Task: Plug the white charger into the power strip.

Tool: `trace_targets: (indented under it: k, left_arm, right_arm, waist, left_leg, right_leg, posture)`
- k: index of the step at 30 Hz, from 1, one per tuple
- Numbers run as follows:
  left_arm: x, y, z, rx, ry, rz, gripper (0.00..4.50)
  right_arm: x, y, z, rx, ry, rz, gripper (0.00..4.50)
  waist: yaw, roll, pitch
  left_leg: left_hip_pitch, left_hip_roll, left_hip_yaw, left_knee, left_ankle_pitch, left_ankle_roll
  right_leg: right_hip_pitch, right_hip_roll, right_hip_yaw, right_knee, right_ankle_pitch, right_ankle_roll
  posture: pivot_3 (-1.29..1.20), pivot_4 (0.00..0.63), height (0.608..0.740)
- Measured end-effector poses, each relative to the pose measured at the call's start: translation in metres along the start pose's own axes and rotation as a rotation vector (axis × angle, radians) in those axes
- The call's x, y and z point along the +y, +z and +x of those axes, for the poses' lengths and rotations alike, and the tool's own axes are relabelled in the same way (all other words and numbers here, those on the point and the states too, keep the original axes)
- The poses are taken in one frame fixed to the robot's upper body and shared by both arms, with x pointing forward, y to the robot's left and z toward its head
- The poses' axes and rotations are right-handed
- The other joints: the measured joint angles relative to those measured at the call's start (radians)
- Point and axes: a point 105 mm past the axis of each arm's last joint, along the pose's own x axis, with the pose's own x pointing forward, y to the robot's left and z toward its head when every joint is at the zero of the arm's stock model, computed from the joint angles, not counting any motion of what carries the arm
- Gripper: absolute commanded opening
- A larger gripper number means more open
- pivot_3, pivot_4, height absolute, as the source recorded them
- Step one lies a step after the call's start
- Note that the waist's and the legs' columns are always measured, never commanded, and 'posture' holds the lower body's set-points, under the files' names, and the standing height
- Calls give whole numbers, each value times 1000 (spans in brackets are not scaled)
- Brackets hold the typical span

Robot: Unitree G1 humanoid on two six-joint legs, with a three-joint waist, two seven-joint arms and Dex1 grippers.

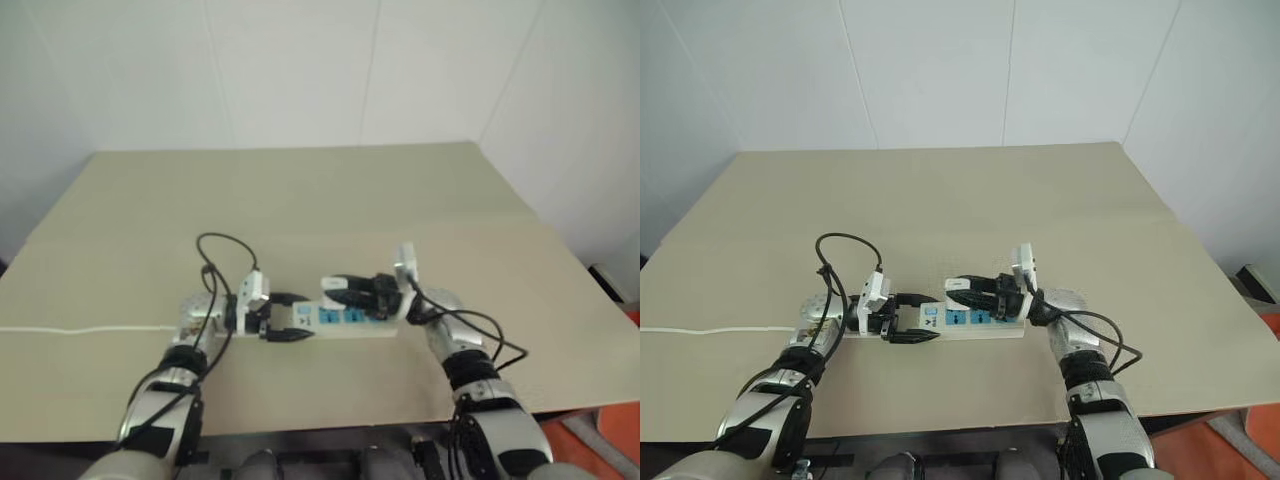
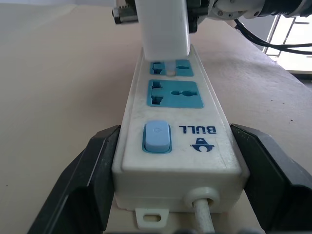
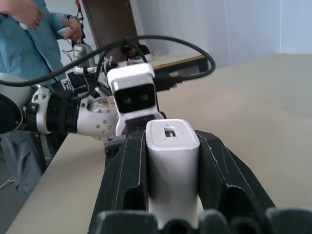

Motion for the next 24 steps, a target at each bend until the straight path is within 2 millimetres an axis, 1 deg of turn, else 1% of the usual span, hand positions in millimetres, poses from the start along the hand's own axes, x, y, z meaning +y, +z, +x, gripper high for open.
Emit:
trace_targets:
  k: [4, 6, 10, 18, 24]
  left_arm:
    - [-1, 0, -1, 1, 0, -3, 3245]
    - [-2, 0, -1, 2, -2, -2, 3245]
    - [-2, 0, -1, 0, 2, -8, 3245]
    - [-2, 0, -2, 1, 5, -10, 3245]
    - [-3, 0, 0, 1, 1, -10, 3245]
  right_arm:
    - [-5, -2, 4, 20, 5, -27, 1114]
    - [-5, -5, 6, 11, 5, -26, 1114]
    - [-5, -6, 9, 13, 18, -25, 1114]
    - [-5, -9, 8, 13, 20, -30, 1114]
    - [-3, -14, 7, 60, 45, -48, 1114]
  waist:
    - [-1, 0, 0]
    - [-1, 0, 0]
    - [-1, 0, 0]
    - [-1, 0, 0]
    - [-1, 0, 0]
  left_leg:
    - [0, 1, 0, -1, 0, 0]
    - [0, 1, 0, -1, 0, 0]
    - [0, 1, 0, -1, 0, 0]
    - [1, 1, 0, -1, 0, 0]
    - [1, 1, 0, -1, 0, 0]
  right_leg:
    - [0, 1, 0, 0, 0, 0]
    - [0, 1, 0, -1, 0, 0]
    - [0, 1, 0, 0, 0, 0]
    - [0, 1, 0, 0, 0, 0]
    - [1, 1, 0, 0, 0, 0]
  posture:
    - [0, 150, 740]
    - [0, 150, 740]
    - [0, 150, 740]
    - [0, 150, 740]
    - [0, 150, 740]
